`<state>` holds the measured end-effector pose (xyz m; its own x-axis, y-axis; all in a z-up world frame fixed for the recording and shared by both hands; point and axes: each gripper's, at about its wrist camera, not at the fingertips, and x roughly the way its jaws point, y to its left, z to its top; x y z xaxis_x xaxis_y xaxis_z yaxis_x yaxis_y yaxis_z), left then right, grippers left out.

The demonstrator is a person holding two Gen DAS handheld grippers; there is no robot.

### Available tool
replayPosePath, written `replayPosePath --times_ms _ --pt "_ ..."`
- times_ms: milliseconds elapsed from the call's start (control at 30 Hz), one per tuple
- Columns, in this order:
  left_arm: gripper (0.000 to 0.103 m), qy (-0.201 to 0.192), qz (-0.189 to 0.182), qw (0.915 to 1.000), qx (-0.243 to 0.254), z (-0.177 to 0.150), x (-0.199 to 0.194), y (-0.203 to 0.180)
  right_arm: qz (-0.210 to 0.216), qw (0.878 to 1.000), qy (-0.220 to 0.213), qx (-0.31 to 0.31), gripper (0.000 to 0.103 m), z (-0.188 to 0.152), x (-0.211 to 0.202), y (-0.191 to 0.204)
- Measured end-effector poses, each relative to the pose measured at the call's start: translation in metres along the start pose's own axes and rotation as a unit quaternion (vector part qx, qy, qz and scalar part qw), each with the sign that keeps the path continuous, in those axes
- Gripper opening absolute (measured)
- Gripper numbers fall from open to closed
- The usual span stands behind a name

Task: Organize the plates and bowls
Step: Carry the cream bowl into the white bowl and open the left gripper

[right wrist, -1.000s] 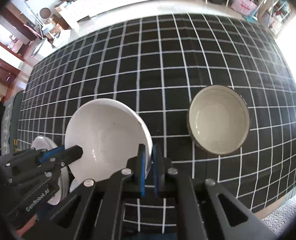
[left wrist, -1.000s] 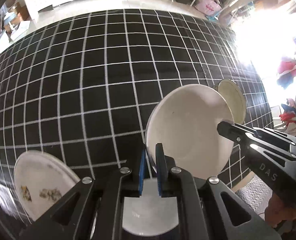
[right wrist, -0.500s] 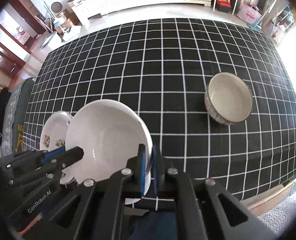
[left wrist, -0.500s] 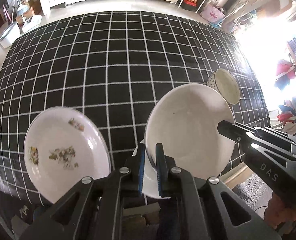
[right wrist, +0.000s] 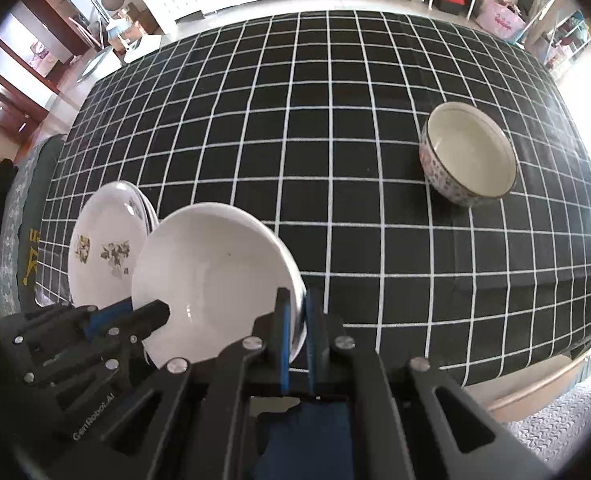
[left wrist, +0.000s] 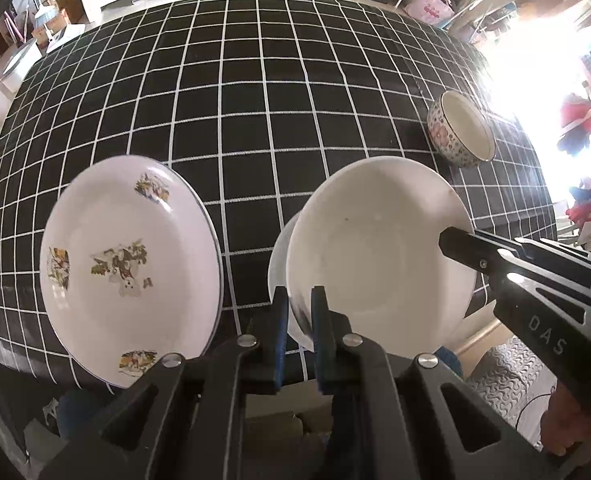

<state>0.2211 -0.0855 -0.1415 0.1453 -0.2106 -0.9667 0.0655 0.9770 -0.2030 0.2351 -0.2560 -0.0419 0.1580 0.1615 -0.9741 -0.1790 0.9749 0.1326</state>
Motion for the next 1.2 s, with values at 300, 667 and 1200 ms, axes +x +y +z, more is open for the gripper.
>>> replayPosePath --times_ms 300,667,1200 --pt "0.009 0.015 0.008 0.9999 0.001 0.0 0.02 0.0 0.008 1.0 0.019 0.008 0.01 -0.004 0.019 -0.004" --pt "0.009 0.021 0.015 0.9997 0.003 0.005 0.035 -0.006 0.008 0.999 0.033 0.013 0.01 -0.004 0.031 -0.005" --pt "0.01 0.02 0.014 0.9997 -0.001 0.003 0.035 -0.005 -0.004 0.999 0.044 0.013 0.01 -0.007 0.039 -0.002"
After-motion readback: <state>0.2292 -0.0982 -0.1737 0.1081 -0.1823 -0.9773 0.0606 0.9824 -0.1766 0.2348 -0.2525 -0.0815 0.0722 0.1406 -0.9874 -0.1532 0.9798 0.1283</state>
